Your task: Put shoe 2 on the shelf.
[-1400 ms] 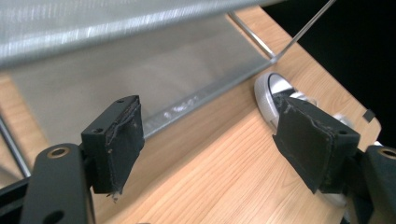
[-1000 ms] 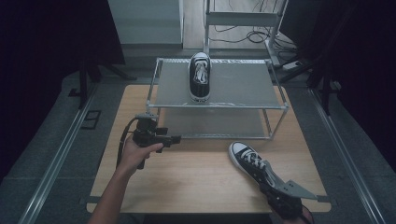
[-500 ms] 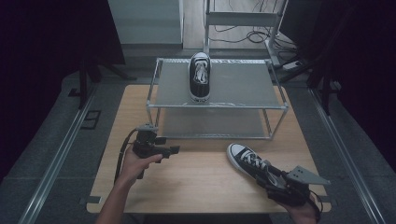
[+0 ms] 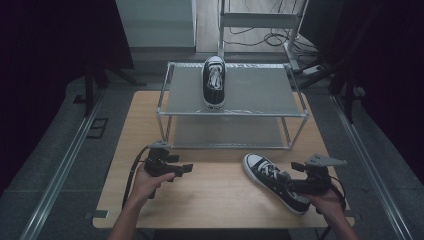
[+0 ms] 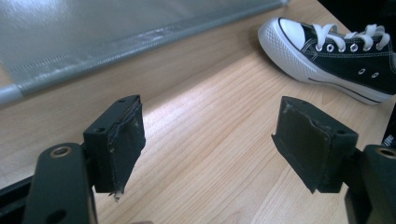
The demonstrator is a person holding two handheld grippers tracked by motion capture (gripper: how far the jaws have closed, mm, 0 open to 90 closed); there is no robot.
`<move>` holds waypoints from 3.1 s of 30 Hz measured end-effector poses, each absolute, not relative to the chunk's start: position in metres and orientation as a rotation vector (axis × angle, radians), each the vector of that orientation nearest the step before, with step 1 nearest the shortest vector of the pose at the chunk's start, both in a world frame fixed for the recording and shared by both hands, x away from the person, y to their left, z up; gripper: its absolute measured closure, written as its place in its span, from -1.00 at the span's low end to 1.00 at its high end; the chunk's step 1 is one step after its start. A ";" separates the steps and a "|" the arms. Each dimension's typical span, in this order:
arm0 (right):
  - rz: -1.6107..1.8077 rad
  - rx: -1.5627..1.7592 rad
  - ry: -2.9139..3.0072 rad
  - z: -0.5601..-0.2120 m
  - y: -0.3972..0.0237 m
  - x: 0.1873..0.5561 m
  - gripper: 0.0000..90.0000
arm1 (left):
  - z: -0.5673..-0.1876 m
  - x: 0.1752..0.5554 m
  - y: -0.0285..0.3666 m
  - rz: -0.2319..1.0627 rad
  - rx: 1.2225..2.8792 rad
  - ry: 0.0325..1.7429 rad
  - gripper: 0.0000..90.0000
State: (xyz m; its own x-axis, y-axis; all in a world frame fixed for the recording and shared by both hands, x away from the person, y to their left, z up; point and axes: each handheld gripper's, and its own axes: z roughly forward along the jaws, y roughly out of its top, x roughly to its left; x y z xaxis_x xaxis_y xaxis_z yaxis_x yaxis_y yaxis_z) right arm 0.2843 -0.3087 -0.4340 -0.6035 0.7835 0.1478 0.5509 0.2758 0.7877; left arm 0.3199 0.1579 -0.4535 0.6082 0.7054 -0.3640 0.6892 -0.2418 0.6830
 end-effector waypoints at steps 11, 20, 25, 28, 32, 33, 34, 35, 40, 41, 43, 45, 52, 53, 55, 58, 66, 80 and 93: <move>1.104 1.306 2.460 -0.447 -0.297 0.313 -0.69 | -0.467 0.316 0.155 0.004 1.984 1.121 -0.46; 0.868 1.340 2.548 -0.451 -0.287 0.321 -0.81 | -0.471 0.315 0.159 -0.001 1.983 1.132 -0.46; 0.754 1.363 2.592 -0.457 -0.281 0.325 -0.83 | -0.471 0.315 0.159 -0.002 1.982 1.133 -0.46; 0.689 1.350 2.621 -0.460 -0.275 0.327 -0.85 | -0.471 0.315 0.159 -0.003 1.984 1.135 -0.46; 0.550 1.335 2.660 -0.467 -0.266 0.329 -0.86 | -0.472 0.314 0.158 -0.008 1.986 1.137 -0.46; 0.536 1.328 2.671 -0.467 -0.265 0.329 -0.86 | -0.472 0.314 0.158 -0.008 1.987 1.136 -0.46; 0.536 1.328 2.671 -0.467 -0.265 0.329 -0.86 | -0.472 0.314 0.158 -0.008 1.987 1.136 -0.46; 0.516 1.323 2.679 -0.469 -0.264 0.329 -0.85 | -0.472 0.314 0.158 -0.008 1.988 1.134 -0.46; 0.467 1.292 2.715 -0.472 -0.261 0.330 -0.75 | -0.472 0.314 0.158 -0.008 1.986 1.135 -0.46; 0.457 1.283 2.716 -0.472 -0.260 0.330 -0.75 | -0.472 0.314 0.158 -0.008 1.985 1.136 -0.46; 0.456 1.283 2.717 -0.472 -0.260 0.330 -0.74 | -0.472 0.314 0.159 -0.010 1.983 1.137 -0.46; 0.453 1.279 2.719 -0.472 -0.260 0.329 -0.74 | -0.472 0.314 0.159 -0.012 1.986 1.137 -0.46; 0.451 1.280 2.718 -0.471 -0.260 0.330 -0.69 | -0.473 0.313 0.158 -0.014 1.989 1.137 -0.46; 0.459 1.277 2.725 -0.471 -0.261 0.330 -0.67 | -0.473 0.313 0.158 -0.014 1.987 1.139 -0.46; 0.461 1.272 2.726 -0.470 -0.261 0.330 -0.66 | -0.472 0.313 0.159 -0.016 1.983 1.140 -0.46; 0.479 1.262 2.740 -0.469 -0.264 0.330 -0.65 | -0.472 0.313 0.160 -0.018 1.979 1.141 -0.46; 0.544 1.261 2.738 -0.458 -0.267 0.326 -0.63 | -0.473 0.314 0.160 -0.022 1.972 1.146 -0.46; 0.716 1.147 2.756 -0.397 -0.246 0.320 -0.62 | -0.473 0.312 0.160 -0.031 1.962 1.144 -0.46; 0.782 1.060 2.777 -0.354 -0.217 0.322 -0.62 | -0.473 0.312 0.160 -0.046 1.952 1.141 -0.46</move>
State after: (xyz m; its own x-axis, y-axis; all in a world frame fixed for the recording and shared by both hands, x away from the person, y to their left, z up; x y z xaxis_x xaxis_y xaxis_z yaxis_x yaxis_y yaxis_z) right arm 0.3217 -0.2167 -0.3544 -0.7603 0.6395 0.1138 0.6050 0.6335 0.4823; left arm 0.3119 0.1598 -0.4730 0.5826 0.6973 -0.4177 0.7287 -0.2204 0.6484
